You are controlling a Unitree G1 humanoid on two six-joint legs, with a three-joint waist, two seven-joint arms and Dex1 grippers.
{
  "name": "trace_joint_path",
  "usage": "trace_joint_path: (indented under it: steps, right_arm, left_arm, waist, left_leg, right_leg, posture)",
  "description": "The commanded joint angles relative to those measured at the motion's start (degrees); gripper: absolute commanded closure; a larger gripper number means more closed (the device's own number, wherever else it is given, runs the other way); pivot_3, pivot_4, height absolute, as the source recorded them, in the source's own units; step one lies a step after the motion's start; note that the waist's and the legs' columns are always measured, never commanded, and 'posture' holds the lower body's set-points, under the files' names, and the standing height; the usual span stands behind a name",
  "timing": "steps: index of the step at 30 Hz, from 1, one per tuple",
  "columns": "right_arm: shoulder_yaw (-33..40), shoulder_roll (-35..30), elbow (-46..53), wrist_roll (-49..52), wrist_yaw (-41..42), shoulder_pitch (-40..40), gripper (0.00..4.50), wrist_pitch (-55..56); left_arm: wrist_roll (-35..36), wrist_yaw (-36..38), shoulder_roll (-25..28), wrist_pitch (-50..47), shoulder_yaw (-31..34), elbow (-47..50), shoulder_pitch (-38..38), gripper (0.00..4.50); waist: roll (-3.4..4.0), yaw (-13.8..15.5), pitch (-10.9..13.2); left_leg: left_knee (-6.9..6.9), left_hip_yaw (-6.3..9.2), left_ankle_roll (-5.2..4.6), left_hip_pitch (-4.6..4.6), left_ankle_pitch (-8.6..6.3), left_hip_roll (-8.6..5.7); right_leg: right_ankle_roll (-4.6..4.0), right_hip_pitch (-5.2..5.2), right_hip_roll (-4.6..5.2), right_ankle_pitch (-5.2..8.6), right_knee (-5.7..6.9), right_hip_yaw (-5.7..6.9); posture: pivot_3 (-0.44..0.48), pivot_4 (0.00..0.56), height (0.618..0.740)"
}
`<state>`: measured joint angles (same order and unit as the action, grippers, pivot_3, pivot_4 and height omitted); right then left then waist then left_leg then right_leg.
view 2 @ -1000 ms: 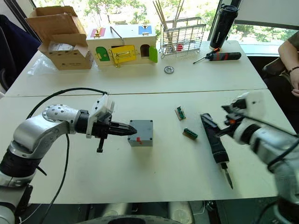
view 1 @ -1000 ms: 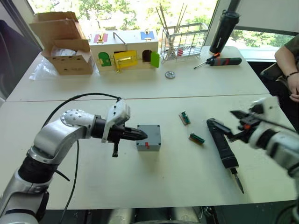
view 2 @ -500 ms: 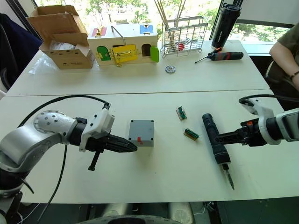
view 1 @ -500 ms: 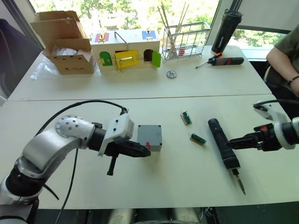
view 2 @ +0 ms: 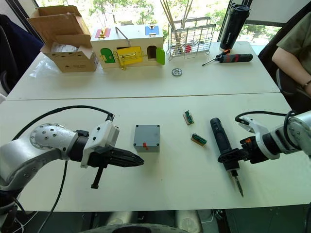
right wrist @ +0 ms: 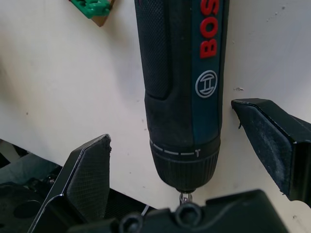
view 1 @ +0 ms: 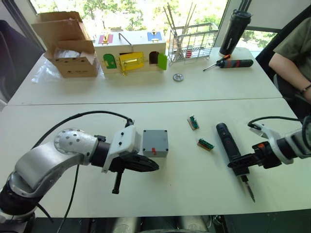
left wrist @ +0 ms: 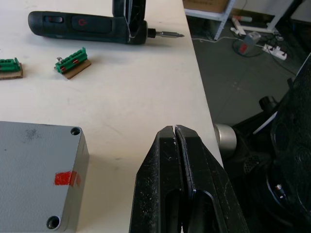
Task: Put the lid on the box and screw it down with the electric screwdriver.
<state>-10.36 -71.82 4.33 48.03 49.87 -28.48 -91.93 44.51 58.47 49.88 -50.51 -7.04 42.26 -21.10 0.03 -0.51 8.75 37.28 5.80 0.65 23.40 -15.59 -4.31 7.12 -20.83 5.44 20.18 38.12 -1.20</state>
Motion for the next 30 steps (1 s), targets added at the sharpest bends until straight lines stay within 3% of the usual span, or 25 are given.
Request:
trace_joint_path:
  steps: [1, 7, 10, 15, 16, 22, 26, 30]
  right_arm:
    - [-1.18, 2.11, -1.39, -2.40, -0.79, -1.61, 0.01, 0.17]
    - [-5.75, 5.07, -1.15, -5.73, -1.68, -3.84, 0.01, 0.17]
    - [-8.48, 5.08, 1.98, -7.69, -2.67, -3.28, 0.76, 1.06]
    - [-11.32, 3.84, 8.34, -9.99, -3.73, 0.11, 2.56, 1.91]
    - [-11.47, 3.87, 8.66, -10.77, -4.27, 0.81, 2.74, 2.03]
    - [-12.11, 4.00, 7.35, -14.49, -5.39, 3.79, 2.74, 3.91]
    - [-10.52, 4.24, 2.98, -16.40, -5.23, 1.54, 2.74, 4.82]
    - [-6.22, 1.29, -0.44, -15.83, -2.20, -4.28, 2.74, 6.04]
  left_arm:
    - [0.85, -0.31, 0.42, 0.52, 0.87, 1.14, -1.23, 4.50]
    - [0.72, -1.14, -0.16, 0.51, 0.28, 1.07, -1.42, 4.50]
    - [0.77, -2.17, -0.72, 0.43, 0.17, 1.23, -1.20, 4.50]
    - [0.19, -3.88, -1.86, 0.61, -0.54, 1.10, -0.99, 4.50]
    - [-0.05, -4.16, -2.07, 0.78, -0.76, 1.01, -0.97, 4.50]
    - [-1.36, -5.29, -3.60, 1.71, -2.09, -0.06, -1.50, 4.50]
    - [-2.81, -4.09, -3.22, 3.40, -2.66, -2.02, -1.33, 4.50]
    - [-5.03, -0.78, -2.13, 6.22, -2.70, -6.88, -1.79, 4.50]
  waist:
    - [-0.04, -0.10, 0.00]
    - [-0.44, -0.50, -0.17]
    - [-0.73, -0.31, -0.35]
    - [-1.01, -0.10, -0.52]
    - [-1.04, -0.09, -0.54]
    - [-1.71, 0.35, -0.95]
    - [-1.83, 1.13, -1.03]
    - [-1.39, 1.21, -0.75]
  left_leg:
    - [0.00, 0.00, 0.00, -0.01, 0.00, 0.00]
    - [0.03, 0.02, 0.00, -0.12, 0.00, 0.04]
    - [0.03, 0.07, 0.01, -0.12, 0.00, 0.04]
    - [0.02, 0.12, 0.02, -0.11, -0.01, 0.04]
    - [0.02, 0.12, 0.02, -0.11, -0.01, 0.04]
    - [0.00, 0.31, 0.02, -0.27, -0.02, 0.02]
    - [-0.10, 0.35, -0.01, -0.63, -0.05, 0.02]
    - [-0.12, 0.31, -0.12, -0.79, -0.11, -0.02]
  right_leg:
    - [0.00, 0.01, 0.00, 0.00, -0.02, 0.00]
    - [-0.01, 0.11, -0.06, -0.01, -0.01, -0.02]
    - [-0.01, 0.12, -0.06, -0.01, -0.02, 0.00]
    - [-0.01, 0.14, -0.04, -0.01, -0.08, 0.03]
    - [-0.01, 0.14, -0.04, -0.01, -0.09, 0.03]
    - [-0.03, 0.45, -0.03, -0.01, -0.29, 0.21]
    - [-0.19, 0.70, -0.03, -0.11, -0.71, 0.27]
    - [-0.44, 0.96, 0.01, -0.25, -1.06, 0.25]
  posture:
    - [0.000, 0.150, 0.740]
    - [0.000, 0.150, 0.740]
    - [0.000, 0.150, 0.740]
    - [0.000, 0.150, 0.740]
    - [0.000, 0.150, 0.740]
    - [0.000, 0.150, 0.740]
    - [0.000, 0.150, 0.740]
    - [0.000, 0.150, 0.740]
